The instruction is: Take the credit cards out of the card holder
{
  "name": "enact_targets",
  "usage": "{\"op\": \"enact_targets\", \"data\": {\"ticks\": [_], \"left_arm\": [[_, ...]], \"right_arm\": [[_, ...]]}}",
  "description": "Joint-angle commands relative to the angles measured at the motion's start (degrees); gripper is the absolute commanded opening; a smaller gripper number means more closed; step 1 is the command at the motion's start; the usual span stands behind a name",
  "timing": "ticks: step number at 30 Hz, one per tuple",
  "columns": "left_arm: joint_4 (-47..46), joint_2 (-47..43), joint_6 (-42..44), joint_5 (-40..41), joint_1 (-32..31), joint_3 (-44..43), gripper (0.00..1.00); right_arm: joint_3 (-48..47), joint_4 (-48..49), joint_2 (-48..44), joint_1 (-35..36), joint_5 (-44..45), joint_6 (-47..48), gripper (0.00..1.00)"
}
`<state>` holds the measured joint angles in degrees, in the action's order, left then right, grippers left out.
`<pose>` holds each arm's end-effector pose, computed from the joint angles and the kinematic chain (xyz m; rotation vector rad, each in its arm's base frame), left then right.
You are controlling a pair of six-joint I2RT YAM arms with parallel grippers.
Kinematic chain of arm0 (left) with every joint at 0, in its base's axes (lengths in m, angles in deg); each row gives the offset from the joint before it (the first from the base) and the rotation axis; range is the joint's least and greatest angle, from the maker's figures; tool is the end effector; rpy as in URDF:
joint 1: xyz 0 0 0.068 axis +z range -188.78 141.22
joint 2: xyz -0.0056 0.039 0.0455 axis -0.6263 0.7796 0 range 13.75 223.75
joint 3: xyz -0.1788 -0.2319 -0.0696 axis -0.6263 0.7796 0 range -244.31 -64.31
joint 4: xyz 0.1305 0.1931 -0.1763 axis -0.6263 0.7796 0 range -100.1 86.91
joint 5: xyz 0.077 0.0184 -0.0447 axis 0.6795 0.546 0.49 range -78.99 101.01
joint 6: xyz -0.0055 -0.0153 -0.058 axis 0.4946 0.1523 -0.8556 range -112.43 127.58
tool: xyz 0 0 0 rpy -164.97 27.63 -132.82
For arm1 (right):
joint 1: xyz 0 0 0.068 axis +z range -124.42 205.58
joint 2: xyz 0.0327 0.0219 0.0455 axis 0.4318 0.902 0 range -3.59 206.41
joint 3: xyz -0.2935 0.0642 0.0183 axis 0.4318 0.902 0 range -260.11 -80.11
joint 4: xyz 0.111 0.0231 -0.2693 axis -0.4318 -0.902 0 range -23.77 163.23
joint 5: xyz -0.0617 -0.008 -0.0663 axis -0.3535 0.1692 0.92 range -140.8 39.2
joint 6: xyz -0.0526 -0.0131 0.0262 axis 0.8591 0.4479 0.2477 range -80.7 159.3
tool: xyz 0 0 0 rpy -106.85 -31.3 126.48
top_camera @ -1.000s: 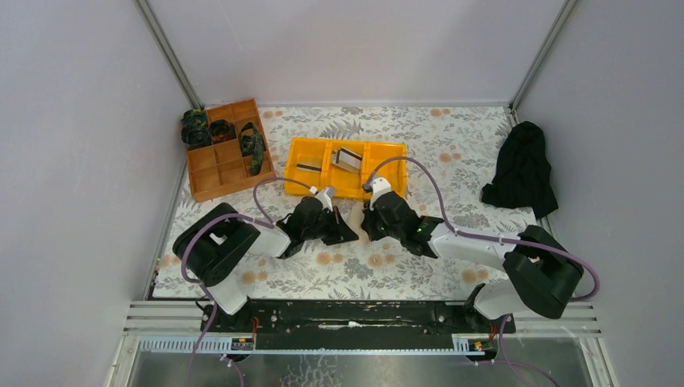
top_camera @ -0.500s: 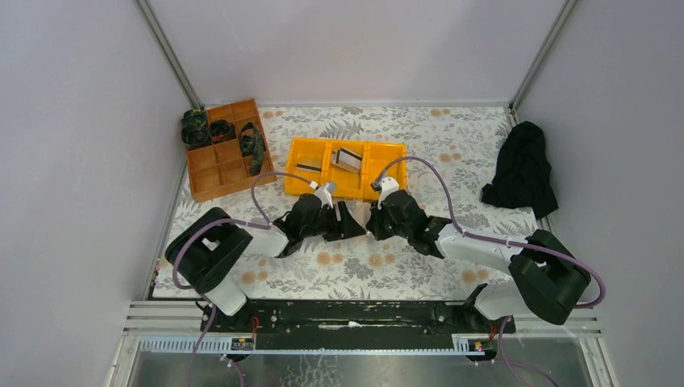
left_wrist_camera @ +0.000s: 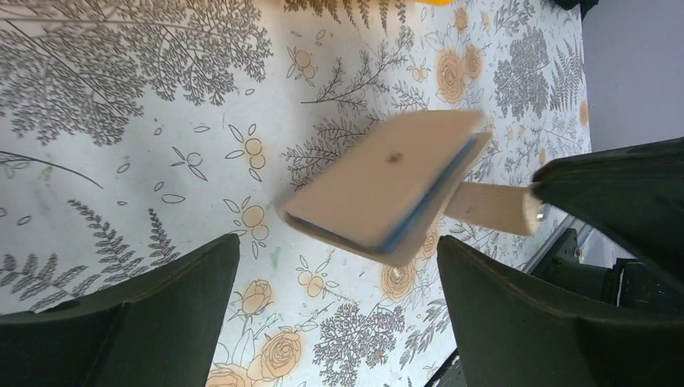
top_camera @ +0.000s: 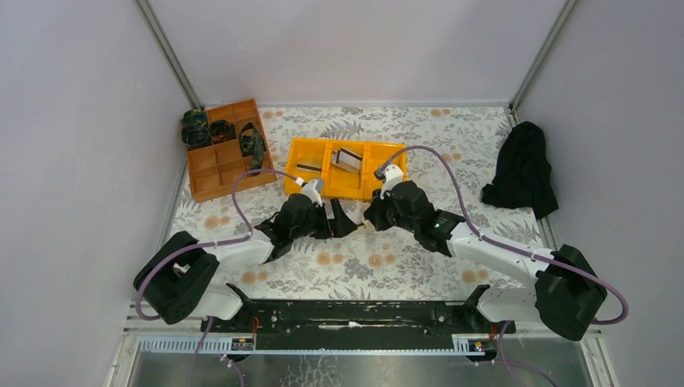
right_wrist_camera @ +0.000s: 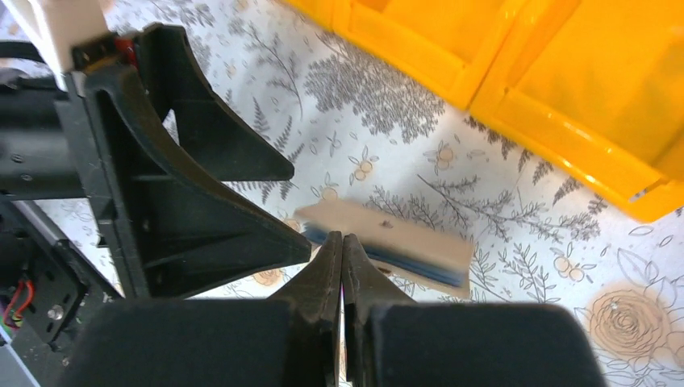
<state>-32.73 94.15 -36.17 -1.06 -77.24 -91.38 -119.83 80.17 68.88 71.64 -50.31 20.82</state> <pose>0.2184 -0.1853 0.1555 0.0320 2.2859 -1.0360 0.2115 0.2189 0.2417 -0.4935 2.0345 0.6935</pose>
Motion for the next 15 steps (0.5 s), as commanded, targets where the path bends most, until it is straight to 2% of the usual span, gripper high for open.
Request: {"op": "enact_targets", "data": {"ticks": [1,7,15], "left_arm": [[3.9,-4.0,4.5,3.5,0.4,0.0,1.00],[5.8,-7.2,6.0,5.0,0.4,-0.9,1.00],[5.2,-5.9,5.0,4.7,0.4,-1.9,1.00]], "right_arm": [[-4.5,-1.7,-4.2,0.1,-0.1,1.6,0.00],[-5.6,-2.8,-5.9,0.1,-0.2,2.4,0.00],[-5.3,-6.2,-7.0,0.0,3.5,4.4,0.00]]}}
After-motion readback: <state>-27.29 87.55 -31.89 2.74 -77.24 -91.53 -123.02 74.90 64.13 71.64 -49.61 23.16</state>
